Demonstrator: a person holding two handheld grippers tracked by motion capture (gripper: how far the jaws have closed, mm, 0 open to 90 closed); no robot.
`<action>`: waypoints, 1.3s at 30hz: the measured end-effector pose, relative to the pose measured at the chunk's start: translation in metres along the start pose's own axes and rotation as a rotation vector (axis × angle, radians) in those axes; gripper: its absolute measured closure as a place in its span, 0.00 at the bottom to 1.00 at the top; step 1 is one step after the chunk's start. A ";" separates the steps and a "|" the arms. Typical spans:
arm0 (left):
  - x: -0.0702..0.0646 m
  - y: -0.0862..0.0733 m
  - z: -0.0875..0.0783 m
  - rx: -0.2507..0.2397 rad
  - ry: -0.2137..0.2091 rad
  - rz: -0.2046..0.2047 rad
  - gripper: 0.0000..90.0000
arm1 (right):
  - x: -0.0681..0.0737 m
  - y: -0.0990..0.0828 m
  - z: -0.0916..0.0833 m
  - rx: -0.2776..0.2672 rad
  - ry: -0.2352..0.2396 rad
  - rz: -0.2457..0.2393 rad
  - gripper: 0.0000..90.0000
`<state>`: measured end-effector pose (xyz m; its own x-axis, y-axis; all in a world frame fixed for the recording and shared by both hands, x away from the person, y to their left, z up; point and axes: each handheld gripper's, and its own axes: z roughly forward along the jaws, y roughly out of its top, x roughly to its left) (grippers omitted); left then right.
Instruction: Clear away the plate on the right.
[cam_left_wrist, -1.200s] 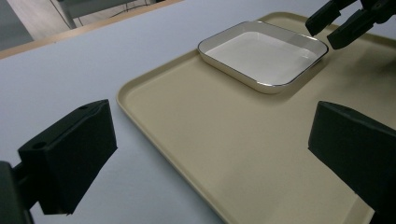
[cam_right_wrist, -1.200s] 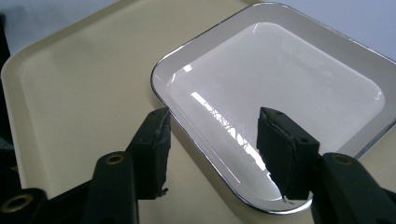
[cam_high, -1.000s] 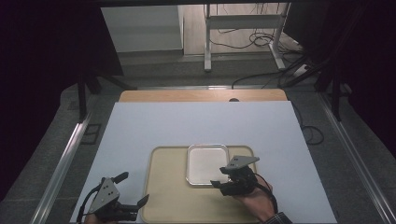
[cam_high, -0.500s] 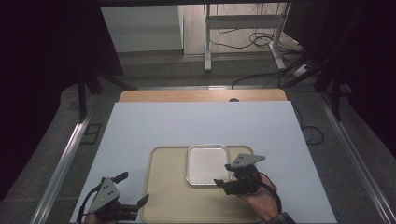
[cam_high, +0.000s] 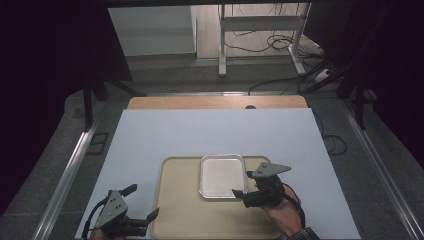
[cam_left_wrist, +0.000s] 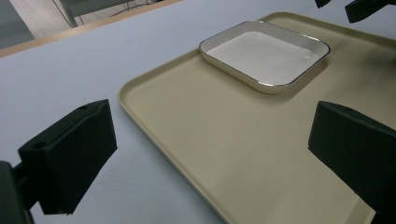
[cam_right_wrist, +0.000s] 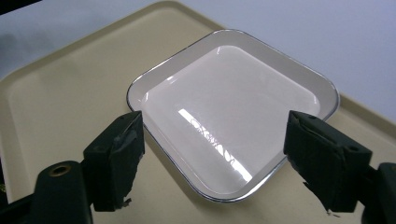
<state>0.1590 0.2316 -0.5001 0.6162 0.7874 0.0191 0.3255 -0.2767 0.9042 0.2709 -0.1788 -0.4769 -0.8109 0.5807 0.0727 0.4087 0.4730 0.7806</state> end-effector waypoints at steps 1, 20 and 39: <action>0.000 0.000 0.000 0.000 0.000 0.000 0.01 | -0.001 0.000 -0.001 -0.003 -0.001 0.003 0.21; 0.001 0.000 0.000 0.000 0.001 -0.007 0.01 | -0.009 -0.004 -0.017 -0.034 0.001 -0.015 0.08; -0.001 0.000 0.001 0.008 0.002 0.007 0.01 | -0.007 -0.008 -0.031 -0.052 -0.091 -0.004 0.00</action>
<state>0.1591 0.2304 -0.5001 0.6171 0.7865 0.0267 0.3268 -0.2871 0.9004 0.2601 -0.2070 -0.4639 -0.7698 0.6381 0.0143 0.3812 0.4417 0.8122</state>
